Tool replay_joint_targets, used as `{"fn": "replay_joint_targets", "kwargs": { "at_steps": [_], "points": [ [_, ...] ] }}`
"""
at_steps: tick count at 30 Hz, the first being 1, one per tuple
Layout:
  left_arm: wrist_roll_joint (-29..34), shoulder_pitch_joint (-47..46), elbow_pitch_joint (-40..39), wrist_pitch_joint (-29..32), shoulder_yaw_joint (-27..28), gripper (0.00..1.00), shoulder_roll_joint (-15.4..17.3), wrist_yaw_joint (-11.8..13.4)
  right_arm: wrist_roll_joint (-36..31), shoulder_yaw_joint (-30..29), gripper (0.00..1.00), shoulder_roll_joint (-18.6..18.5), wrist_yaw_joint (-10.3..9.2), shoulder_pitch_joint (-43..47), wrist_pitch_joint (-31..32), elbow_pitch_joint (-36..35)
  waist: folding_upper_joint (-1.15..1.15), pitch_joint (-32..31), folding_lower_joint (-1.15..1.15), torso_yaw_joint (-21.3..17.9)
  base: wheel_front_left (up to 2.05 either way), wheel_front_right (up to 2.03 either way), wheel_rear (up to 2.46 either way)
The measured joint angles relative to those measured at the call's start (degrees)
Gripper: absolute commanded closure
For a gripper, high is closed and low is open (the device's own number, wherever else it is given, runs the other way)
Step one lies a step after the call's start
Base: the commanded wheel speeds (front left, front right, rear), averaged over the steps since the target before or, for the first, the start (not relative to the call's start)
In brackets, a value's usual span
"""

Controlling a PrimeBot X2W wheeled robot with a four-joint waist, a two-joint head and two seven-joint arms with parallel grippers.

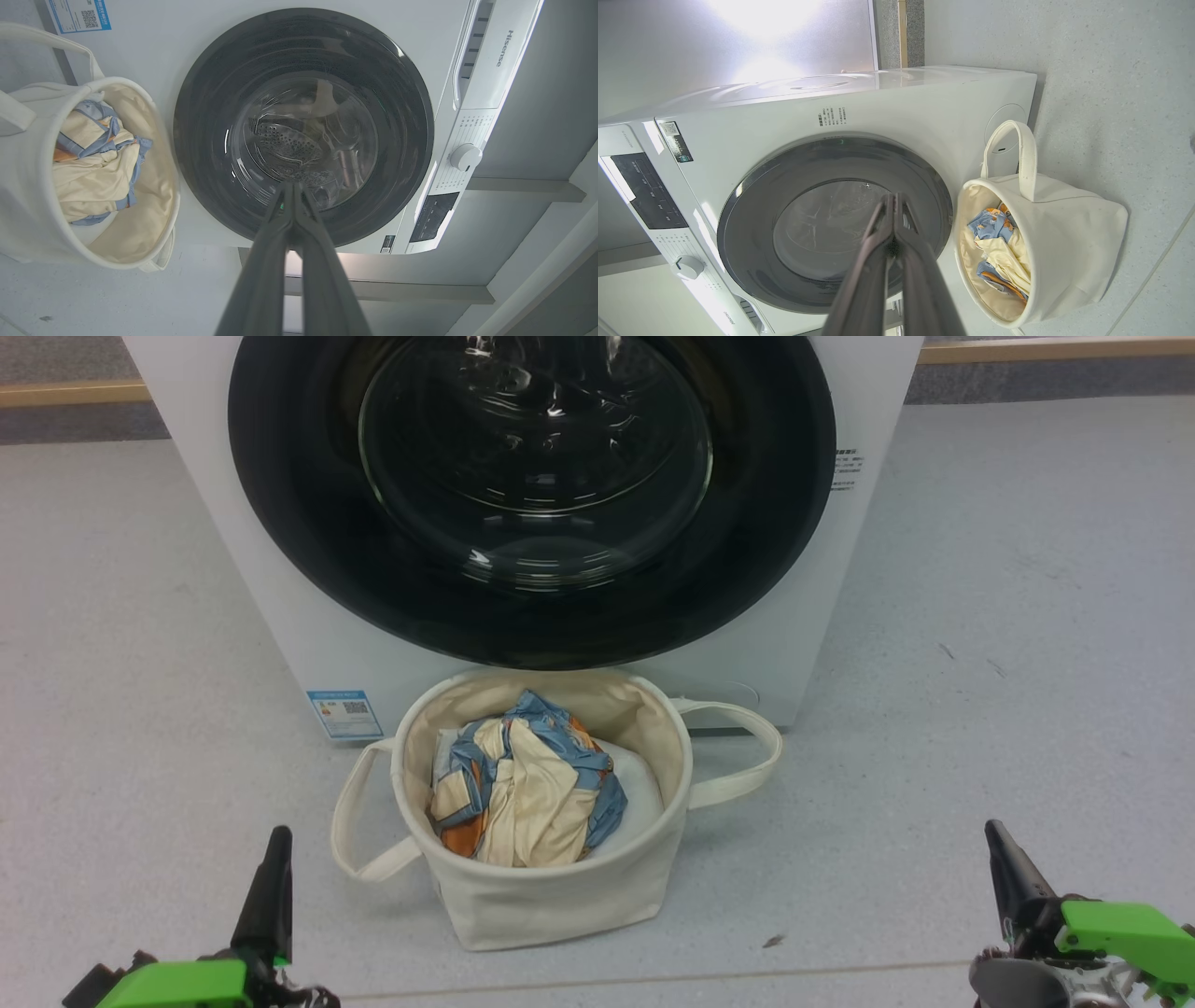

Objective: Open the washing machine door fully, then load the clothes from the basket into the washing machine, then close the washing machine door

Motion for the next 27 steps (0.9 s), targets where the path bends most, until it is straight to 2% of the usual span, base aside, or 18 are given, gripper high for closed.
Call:
{"fn": "replay_joint_targets", "kwargs": {
  "at_steps": [27],
  "points": [
    [0.5, 0.0, 0.0, 0.1, 0.3, 1.0, -0.1, 0.0, -0.1, -0.2, 1.0, 0.0, 0.0, 0.0, 0.0, 0.0, 0.0, 0.0, 0.0, 0.0, 0.0, 0.0, 0.0]
  ]
}}
